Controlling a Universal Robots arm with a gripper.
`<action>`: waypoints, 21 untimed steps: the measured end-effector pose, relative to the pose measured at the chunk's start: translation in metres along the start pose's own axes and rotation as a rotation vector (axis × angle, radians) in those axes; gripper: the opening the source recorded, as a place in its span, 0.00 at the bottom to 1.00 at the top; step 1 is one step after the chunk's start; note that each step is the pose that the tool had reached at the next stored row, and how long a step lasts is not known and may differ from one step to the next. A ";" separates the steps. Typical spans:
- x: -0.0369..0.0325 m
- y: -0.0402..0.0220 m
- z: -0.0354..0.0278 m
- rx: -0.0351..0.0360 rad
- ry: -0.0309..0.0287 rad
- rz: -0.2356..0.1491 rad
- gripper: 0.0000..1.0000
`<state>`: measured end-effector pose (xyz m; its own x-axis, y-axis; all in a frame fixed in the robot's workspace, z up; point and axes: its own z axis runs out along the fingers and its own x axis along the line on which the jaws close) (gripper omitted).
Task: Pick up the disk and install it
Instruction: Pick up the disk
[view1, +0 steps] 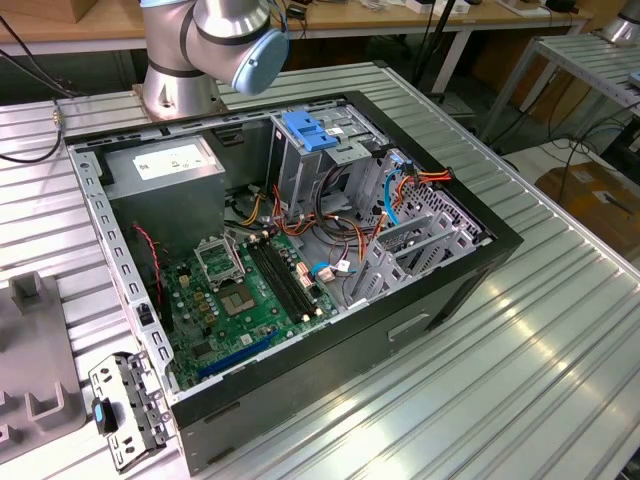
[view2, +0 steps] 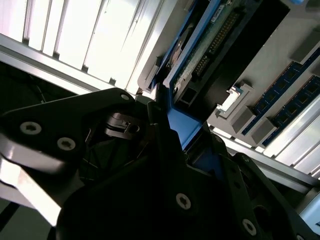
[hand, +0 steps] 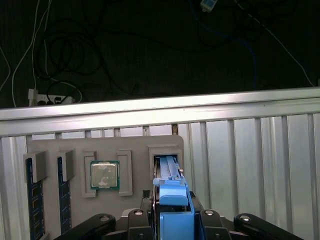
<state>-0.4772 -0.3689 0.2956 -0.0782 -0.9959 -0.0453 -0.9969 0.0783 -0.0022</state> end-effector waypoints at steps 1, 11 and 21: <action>0.0000 0.0000 0.0000 -0.0001 0.0000 0.000 0.37; 0.0000 0.0000 0.0000 0.0000 0.0002 0.000 0.37; 0.0000 0.0000 0.0001 -0.0013 0.0003 -0.030 0.37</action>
<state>-0.4772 -0.3689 0.2955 -0.0479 -0.9978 -0.0449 -0.9988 0.0481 -0.0022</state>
